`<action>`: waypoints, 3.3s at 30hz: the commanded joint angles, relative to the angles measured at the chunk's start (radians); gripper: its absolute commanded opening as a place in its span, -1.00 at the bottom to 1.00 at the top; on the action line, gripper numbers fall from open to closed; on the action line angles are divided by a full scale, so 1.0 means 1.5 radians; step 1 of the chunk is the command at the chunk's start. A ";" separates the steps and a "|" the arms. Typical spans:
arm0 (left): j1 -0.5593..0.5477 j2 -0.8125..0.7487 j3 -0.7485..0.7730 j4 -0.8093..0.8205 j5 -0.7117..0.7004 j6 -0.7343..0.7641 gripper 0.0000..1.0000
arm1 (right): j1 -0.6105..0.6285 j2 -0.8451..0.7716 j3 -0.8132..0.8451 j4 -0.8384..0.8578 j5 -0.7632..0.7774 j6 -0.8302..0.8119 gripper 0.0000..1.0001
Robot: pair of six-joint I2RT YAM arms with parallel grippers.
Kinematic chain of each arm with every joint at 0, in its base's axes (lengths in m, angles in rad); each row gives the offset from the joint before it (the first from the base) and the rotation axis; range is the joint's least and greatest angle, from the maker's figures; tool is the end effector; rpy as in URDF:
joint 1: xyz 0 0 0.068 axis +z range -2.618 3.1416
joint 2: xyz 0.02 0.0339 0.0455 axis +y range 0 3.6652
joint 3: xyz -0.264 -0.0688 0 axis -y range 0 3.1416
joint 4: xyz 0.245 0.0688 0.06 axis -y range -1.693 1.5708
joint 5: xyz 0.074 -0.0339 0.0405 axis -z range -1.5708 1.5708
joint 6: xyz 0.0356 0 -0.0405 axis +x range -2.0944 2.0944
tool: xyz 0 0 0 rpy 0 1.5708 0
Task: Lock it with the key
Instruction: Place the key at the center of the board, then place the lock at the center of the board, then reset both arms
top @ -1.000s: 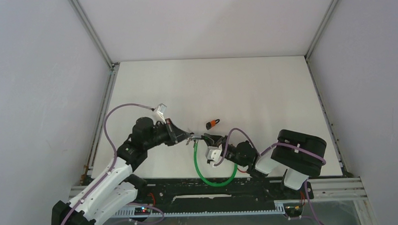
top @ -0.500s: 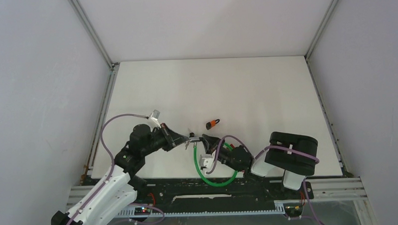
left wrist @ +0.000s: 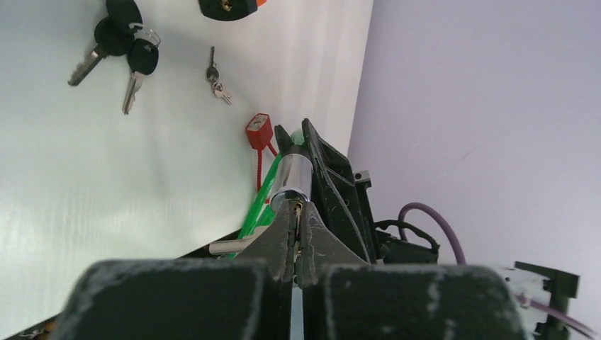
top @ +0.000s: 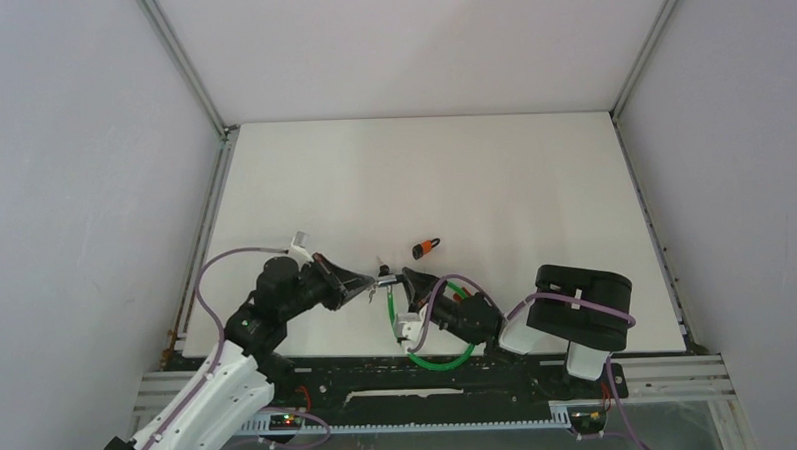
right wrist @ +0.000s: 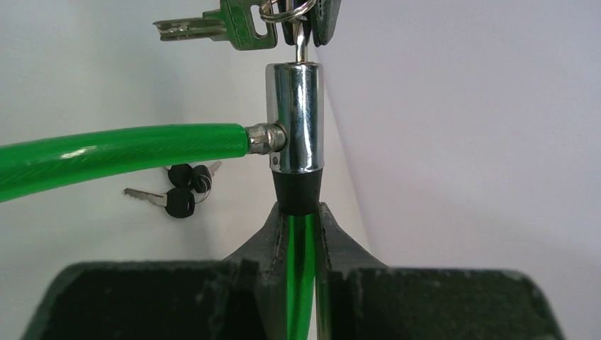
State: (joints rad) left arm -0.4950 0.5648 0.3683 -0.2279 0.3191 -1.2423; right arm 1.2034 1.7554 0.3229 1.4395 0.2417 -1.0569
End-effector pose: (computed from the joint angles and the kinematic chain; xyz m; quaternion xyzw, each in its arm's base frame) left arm 0.1243 -0.0798 0.2214 -0.2226 0.8037 -0.4950 0.2439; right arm 0.1050 0.2491 0.1394 -0.5962 0.3757 -0.0332 0.7087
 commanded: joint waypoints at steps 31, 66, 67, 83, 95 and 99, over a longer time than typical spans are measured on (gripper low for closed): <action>0.176 -0.057 0.199 -0.391 -0.015 0.277 -1.00 | -0.040 -0.021 0.007 0.057 0.097 0.019 -1.00; 0.142 0.247 0.130 0.074 -0.293 0.368 0.99 | -0.155 0.042 0.184 -0.184 0.372 0.373 -0.58; 0.142 0.262 0.132 0.087 -0.299 0.377 0.99 | -0.164 0.034 0.191 -0.232 0.364 0.400 -0.53; 0.093 0.416 0.162 0.259 -0.505 0.501 0.99 | -0.267 -0.137 0.204 -0.499 0.209 0.764 0.43; 0.049 0.378 0.114 0.349 -0.575 0.561 0.99 | -0.561 -0.202 0.188 -0.598 -0.336 1.157 0.99; 0.049 0.361 0.088 0.377 -0.570 0.551 0.99 | -0.659 -0.174 0.101 -0.436 -0.383 1.273 0.99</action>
State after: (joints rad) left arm -0.4187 1.1481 0.5335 0.2672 -0.5049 -0.4255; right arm 0.3119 1.4624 0.5774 0.5953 -0.1513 0.6052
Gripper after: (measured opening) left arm 0.996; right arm 0.992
